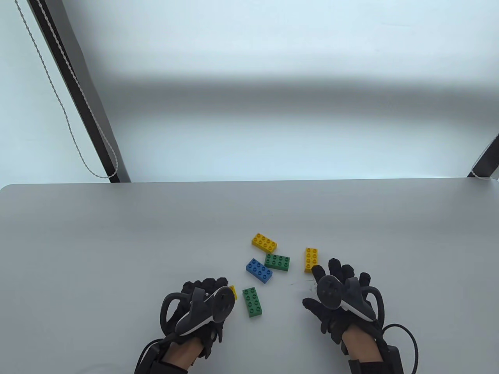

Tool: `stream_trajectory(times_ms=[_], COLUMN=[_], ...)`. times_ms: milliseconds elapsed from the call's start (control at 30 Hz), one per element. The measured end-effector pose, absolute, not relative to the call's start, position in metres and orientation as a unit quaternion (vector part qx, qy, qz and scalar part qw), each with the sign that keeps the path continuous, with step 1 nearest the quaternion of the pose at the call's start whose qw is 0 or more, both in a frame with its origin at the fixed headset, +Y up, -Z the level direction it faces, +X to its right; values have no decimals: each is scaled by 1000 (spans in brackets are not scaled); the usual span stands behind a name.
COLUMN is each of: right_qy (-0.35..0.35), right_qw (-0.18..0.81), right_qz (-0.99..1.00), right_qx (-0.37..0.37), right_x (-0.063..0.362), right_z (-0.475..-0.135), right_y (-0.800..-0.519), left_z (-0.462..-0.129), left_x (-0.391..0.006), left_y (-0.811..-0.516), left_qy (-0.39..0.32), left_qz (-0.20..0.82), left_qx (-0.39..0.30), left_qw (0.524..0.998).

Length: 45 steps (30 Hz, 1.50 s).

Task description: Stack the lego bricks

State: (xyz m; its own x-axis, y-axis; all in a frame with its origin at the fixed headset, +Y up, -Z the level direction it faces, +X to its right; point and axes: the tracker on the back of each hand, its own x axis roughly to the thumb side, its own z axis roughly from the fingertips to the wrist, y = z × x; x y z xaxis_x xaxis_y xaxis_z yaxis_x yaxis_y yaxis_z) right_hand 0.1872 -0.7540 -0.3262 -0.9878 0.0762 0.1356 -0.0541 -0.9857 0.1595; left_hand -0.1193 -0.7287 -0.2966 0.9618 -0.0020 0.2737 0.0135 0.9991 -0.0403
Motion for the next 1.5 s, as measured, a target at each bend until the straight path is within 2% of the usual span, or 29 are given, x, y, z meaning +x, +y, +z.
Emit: stream_trajectory(times_ms=[200,400,1133,1300,1500], right_qy=[84,85,95,58,23], right_qw=[30,30,41,73,57], right_qz=[993,993,992,995,998], right_qx=[72,74,66,40,-14], right_x=[183,181,176,174,173], right_z=[-324,-322,-325,-335,-358], right_y=[-756,-756,-757,-745,-735], left_z=[-281,-274,-270,-271,-275], left_x=[-99,-86,-77,-81,-92], left_y=[-737,-750,-764,-763,-754], left_qy=[-200,-231,-243,-242,-232], left_qz=[1,-1,-19,-13,4], left_qx=[-50,-86,-126,-141,-140], left_qw=[979,969,962,960,963])
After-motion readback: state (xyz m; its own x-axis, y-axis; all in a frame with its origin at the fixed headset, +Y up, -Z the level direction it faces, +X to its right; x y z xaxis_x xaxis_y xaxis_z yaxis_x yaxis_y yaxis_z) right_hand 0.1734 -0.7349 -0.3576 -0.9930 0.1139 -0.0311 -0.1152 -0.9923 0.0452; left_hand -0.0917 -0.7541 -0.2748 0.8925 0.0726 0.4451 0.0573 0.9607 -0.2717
